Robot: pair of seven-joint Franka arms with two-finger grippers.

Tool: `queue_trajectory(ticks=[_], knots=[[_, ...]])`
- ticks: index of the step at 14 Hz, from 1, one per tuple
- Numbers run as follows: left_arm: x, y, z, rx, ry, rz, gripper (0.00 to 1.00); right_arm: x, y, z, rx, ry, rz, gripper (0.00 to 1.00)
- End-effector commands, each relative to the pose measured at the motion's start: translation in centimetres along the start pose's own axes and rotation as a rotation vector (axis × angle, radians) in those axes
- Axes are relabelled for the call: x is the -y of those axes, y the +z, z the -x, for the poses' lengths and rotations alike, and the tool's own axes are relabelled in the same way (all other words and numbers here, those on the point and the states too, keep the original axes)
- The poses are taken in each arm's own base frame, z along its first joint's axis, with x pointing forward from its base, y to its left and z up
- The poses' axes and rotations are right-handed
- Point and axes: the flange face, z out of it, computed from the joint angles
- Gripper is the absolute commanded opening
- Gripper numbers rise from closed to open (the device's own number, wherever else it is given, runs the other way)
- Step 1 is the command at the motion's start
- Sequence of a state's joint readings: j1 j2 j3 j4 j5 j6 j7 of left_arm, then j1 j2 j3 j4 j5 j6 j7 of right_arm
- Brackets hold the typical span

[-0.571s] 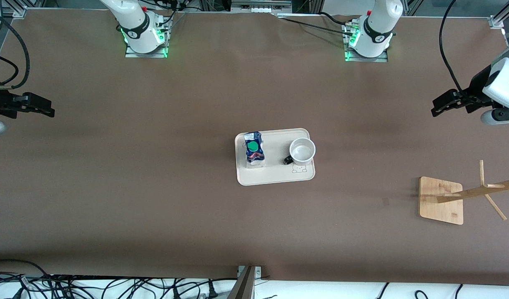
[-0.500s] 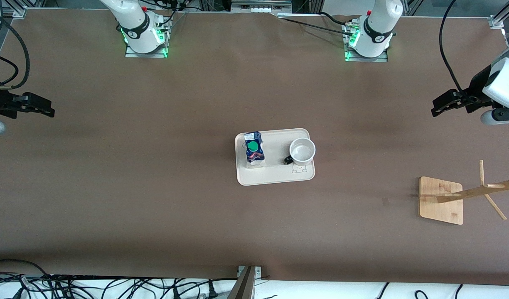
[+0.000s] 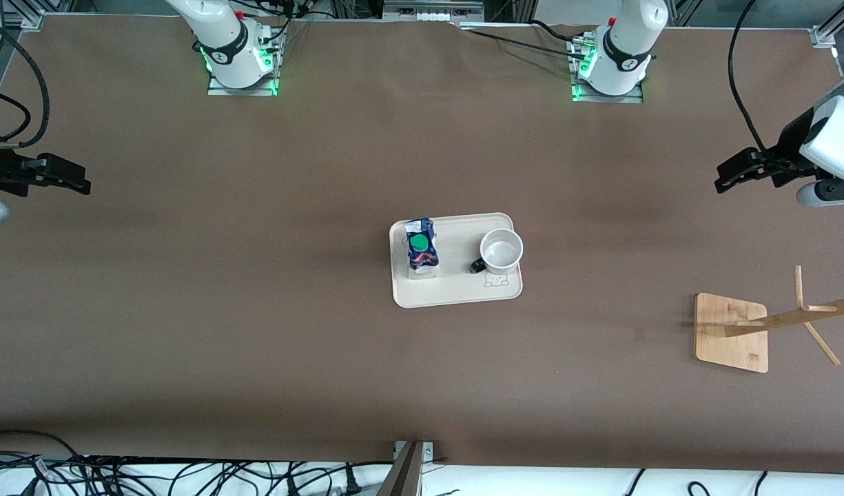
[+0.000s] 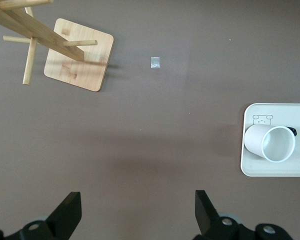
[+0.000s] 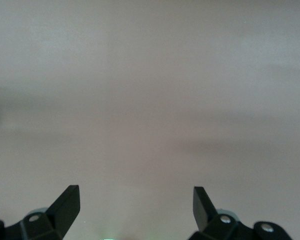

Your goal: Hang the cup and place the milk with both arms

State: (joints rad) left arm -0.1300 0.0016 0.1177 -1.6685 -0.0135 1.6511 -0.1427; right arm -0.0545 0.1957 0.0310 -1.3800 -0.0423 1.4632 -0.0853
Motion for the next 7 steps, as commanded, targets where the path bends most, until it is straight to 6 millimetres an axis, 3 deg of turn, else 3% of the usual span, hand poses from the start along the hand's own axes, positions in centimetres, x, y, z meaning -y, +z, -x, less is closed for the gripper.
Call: queue_trajectory(ticks=[1, 3, 4, 5, 7], knots=[[0.1, -0.5, -0.1, 0.0, -0.003, -0.027, 1.0, 0.0, -0.1, 0.5, -0.005, -0.008, -0.017, 1.0], [0.1, -0.5, -0.1, 0.0, -0.003, -0.027, 1.0, 0.0, -0.1, 0.4, -0.004, 0.003, -0.02, 1.0], [0.1, -0.6, -0.1, -0.001, -0.003, -0.027, 1.0, 0.3, 1.3, -0.2, 0.023, -0.007, -0.023, 1.0], [0.0, -0.6, -0.1, -0.003, 0.0, -0.028, 1.0, 1.0, 3.1, -1.0, 0.07, -0.028, -0.032, 1.0], [-0.1, -0.6, -0.1, -0.003, 0.003, -0.026, 1.0, 3.6, 4.2, -1.6, 0.091, -0.05, -0.153, 1.0]])
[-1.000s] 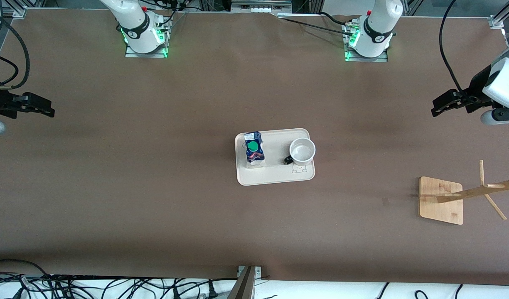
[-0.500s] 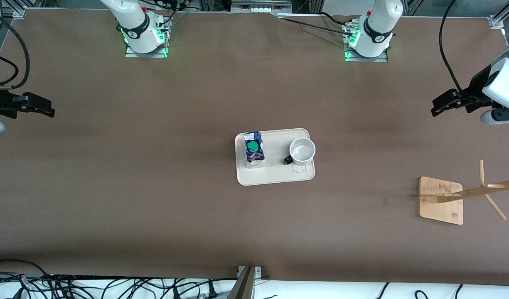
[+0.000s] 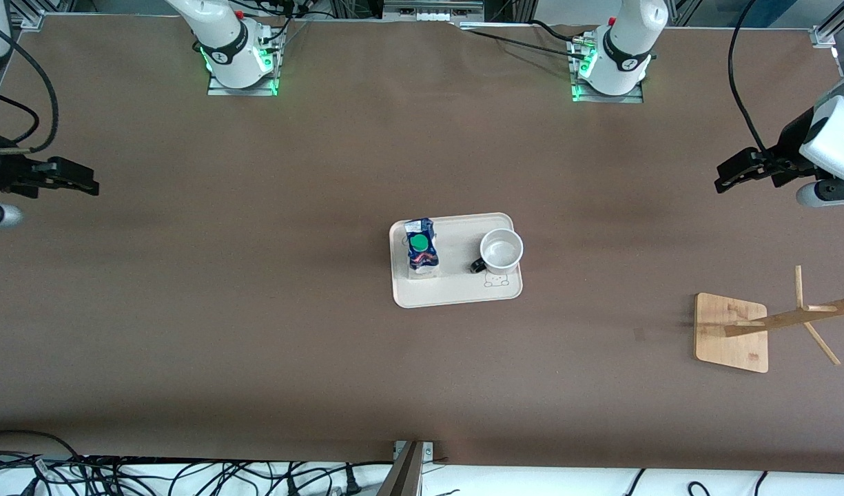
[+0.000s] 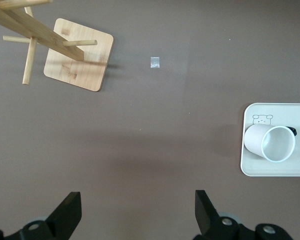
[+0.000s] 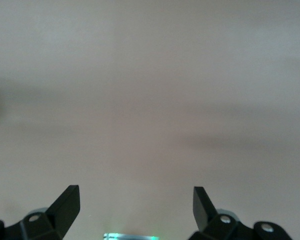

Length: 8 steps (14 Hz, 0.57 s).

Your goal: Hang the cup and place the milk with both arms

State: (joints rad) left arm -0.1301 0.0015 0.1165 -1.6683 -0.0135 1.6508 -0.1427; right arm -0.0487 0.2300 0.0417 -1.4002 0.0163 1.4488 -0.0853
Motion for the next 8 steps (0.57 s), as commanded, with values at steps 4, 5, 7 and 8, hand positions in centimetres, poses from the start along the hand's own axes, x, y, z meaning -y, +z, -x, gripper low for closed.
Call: queue_trajectory(ticks=[4, 5, 7, 8], knots=[[-0.1, -0.6, -0.1, -0.003, 0.005, -0.028, 1.0, 6.7, 6.7, -5.0, 0.039, -0.083, -0.193, 1.0], [-0.1, -0.7, -0.1, -0.005, 0.007, -0.028, 1.0, 9.1, 8.0, -5.8, 0.042, -0.116, -0.18, 1.0], [-0.3, -0.8, -0.1, -0.008, 0.018, -0.027, 1.0, 13.1, 9.9, -6.5, 0.048, -0.169, -0.14, 1.0], [-0.2, -0.8, -0.2, -0.008, 0.018, -0.029, 1.0, 14.9, 10.2, -6.5, 0.048, -0.163, -0.123, 1.0]])
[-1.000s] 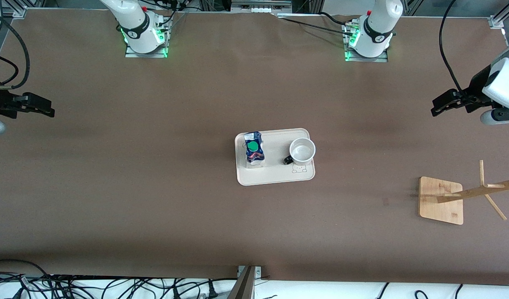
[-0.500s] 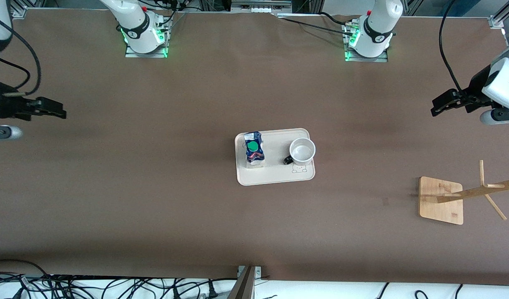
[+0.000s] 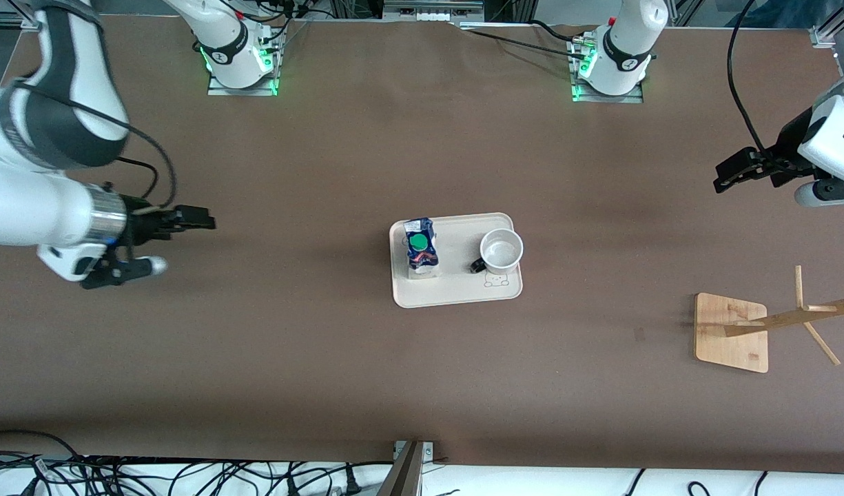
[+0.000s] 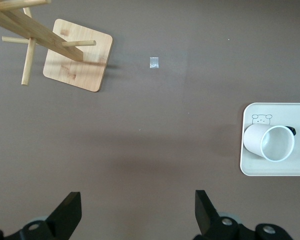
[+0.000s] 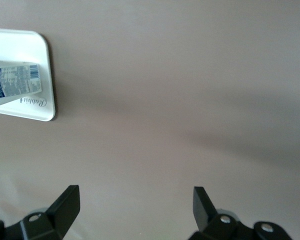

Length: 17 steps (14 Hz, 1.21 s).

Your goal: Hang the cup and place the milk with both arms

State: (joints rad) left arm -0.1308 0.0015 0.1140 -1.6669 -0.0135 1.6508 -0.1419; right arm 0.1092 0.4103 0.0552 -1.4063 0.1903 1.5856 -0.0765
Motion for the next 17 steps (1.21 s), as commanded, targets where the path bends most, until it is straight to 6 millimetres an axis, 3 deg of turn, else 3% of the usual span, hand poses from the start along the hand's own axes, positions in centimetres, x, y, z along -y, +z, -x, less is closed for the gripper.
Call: queue_trajectory(ticks=[1, 4, 9, 12, 14, 17], knots=[[0.0, -0.8, -0.2, -0.006, 0.014, -0.029, 1.0, 5.0, 1.1, -0.6, -0.007, 0.008, 0.036, 1.0], [-0.2, -0.8, -0.1, -0.008, 0.018, -0.029, 1.0, 12.5, 2.9, -1.3, -0.065, 0.035, 0.049, 1.0], [-0.1, -0.8, -0.1, -0.006, 0.015, -0.029, 1.0, 20.2, 5.3, -1.3, -0.091, -0.032, 0.052, 1.0], [-0.8, -1.1, 0.5, 0.009, 0.027, -0.031, 1.0, 23.6, 6.8, -1.5, -0.116, -0.02, 0.045, 1.0], [0.2, -1.0, 0.4, 0.012, 0.015, -0.031, 1.0, 25.8, 8.2, -1.4, -0.128, 0.0, 0.043, 1.0], [-0.2, -1.2, 0.5, 0.006, 0.021, -0.03, 1.0, 28.7, 10.3, -1.3, -0.14, 0.053, 0.037, 1.0]])
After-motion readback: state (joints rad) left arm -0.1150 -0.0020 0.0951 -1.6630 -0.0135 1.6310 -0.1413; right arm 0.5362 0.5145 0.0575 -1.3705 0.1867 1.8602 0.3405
